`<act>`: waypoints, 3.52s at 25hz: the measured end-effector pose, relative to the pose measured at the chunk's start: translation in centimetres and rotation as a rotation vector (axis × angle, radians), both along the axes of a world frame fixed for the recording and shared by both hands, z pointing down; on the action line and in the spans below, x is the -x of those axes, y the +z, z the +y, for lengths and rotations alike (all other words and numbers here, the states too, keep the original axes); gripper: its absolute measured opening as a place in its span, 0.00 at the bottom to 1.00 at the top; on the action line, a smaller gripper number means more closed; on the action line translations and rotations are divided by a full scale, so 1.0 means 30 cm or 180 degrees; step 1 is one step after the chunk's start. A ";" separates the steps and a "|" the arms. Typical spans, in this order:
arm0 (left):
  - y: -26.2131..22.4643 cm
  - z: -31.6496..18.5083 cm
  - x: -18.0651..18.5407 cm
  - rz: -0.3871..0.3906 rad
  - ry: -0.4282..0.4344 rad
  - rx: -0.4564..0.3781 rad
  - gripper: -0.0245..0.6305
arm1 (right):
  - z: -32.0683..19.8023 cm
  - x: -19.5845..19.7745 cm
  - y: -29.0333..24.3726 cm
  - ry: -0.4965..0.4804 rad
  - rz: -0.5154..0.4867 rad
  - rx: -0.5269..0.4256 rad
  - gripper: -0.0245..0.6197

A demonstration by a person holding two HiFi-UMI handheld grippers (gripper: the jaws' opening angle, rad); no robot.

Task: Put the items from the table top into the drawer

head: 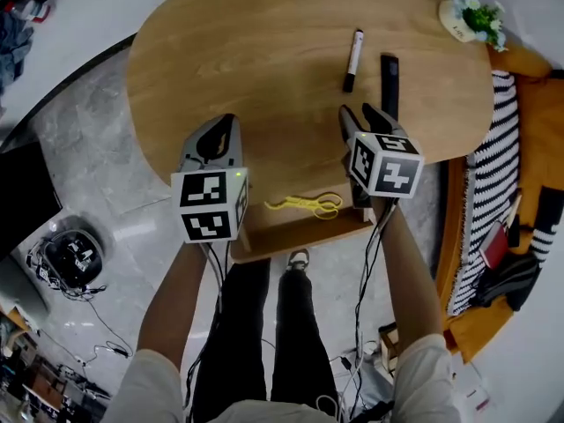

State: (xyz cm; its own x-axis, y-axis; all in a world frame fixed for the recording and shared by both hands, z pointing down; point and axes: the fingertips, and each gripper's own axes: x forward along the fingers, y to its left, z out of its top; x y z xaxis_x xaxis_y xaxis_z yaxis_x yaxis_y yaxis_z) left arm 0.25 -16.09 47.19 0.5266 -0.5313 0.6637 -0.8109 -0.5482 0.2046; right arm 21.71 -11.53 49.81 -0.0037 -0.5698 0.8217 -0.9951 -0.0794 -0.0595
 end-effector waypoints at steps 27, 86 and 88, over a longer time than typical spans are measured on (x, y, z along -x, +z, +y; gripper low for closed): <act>0.059 -0.169 0.056 0.0156 -0.0132 0.0050 0.05 | -0.247 -0.111 0.134 0.0578 0.0162 0.0195 0.26; 0.061 0.960 0.286 -0.0009 -0.1182 0.0515 0.05 | 0.837 0.347 -0.005 -0.1562 -0.0145 0.0538 0.13; 0.072 0.976 0.280 -0.0021 -0.1171 0.0542 0.05 | 0.854 0.360 0.010 -0.1665 -0.0119 0.0571 0.13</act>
